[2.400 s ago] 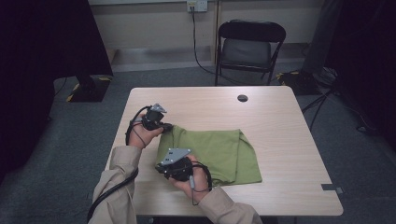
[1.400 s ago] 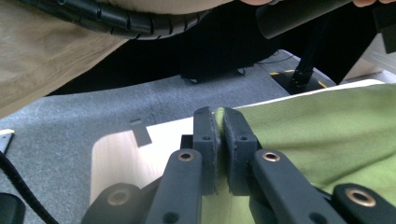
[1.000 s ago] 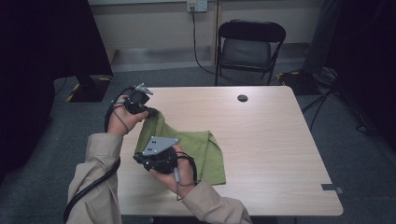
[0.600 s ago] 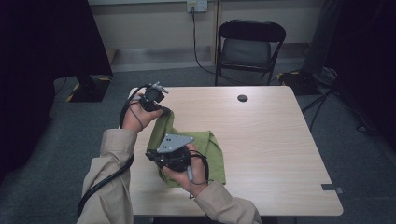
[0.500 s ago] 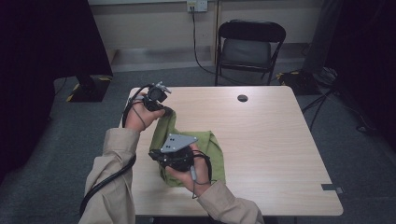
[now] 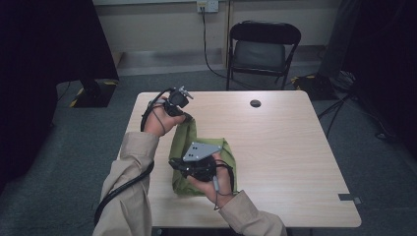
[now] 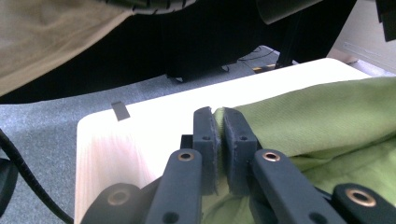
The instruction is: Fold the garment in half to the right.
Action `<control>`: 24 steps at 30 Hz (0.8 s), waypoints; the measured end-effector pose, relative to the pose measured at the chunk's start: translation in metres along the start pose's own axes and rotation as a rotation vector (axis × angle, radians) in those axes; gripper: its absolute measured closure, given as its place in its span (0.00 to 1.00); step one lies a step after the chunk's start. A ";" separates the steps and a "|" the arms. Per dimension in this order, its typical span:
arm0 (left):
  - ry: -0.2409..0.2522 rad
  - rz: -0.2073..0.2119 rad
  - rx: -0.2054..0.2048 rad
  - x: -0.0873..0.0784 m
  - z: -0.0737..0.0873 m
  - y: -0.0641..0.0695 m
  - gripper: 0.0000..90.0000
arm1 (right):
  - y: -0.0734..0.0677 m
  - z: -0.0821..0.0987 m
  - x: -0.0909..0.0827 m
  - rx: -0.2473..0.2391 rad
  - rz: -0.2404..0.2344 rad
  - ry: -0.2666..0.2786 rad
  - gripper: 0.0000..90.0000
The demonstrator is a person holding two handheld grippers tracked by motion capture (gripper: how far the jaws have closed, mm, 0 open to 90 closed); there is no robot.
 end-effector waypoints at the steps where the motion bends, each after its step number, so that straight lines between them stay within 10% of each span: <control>1: -0.001 0.002 0.001 0.002 -0.002 0.002 0.97 | 0.001 0.002 -0.001 0.003 0.001 -0.001 0.94; 24: -0.092 0.081 0.075 0.060 -0.036 0.053 0.97 | 0.026 0.048 -0.040 0.080 0.048 -0.003 0.94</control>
Point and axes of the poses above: each handheld gripper's, and its own axes: x roughly forward along the jaws, z roughly out of its underside, y roughly to its right, the point moved 8 cm from there along x, roughly forward along the jaws, and after that the axes turned 4 degrees about -z, right-handed, at the moved point
